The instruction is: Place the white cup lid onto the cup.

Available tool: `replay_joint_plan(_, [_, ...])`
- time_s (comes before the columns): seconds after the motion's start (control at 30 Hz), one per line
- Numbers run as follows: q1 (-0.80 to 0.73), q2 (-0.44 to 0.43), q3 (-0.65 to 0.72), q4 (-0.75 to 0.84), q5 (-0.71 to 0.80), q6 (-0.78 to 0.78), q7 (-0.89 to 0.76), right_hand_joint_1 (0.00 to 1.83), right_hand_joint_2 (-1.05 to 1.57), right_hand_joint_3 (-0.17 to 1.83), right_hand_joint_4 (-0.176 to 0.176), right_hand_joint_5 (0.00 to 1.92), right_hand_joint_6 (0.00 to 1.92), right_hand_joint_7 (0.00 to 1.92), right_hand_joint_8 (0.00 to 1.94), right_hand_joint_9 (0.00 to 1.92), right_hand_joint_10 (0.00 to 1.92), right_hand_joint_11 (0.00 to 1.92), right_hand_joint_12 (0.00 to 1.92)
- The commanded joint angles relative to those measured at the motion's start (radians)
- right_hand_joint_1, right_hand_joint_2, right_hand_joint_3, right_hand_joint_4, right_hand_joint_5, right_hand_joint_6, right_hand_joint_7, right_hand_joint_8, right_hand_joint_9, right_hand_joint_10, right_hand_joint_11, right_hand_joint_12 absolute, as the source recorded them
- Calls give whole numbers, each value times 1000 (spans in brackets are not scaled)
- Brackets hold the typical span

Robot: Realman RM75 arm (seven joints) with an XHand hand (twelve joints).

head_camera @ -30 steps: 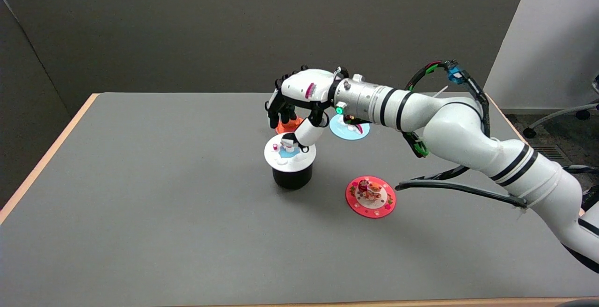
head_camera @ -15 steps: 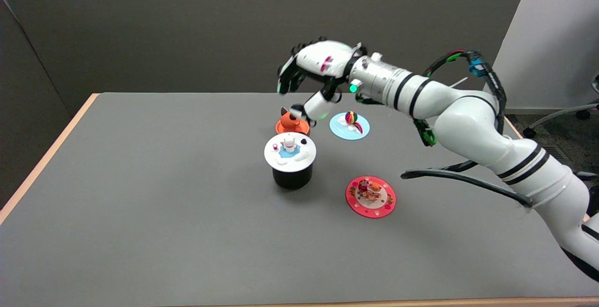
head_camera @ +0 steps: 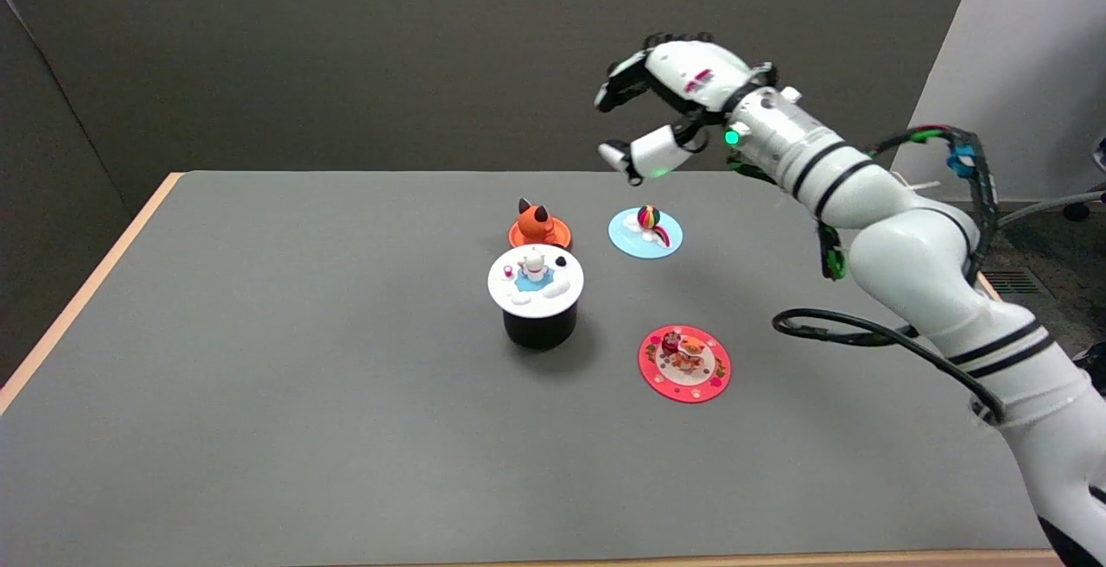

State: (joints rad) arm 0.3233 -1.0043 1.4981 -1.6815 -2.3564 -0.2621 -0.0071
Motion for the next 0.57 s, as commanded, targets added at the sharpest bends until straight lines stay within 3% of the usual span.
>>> replay_joint_plan(0.03, [-252,-115,338,-23,-45,215,-9,735,463,968,-35,777,299,778,194,692,205,350,265])
replay_joint_plan(0.57, [-356,-205,405,-41,-75,373,-31,746,481,980,1,779,288,826,212,709,207,360,234])
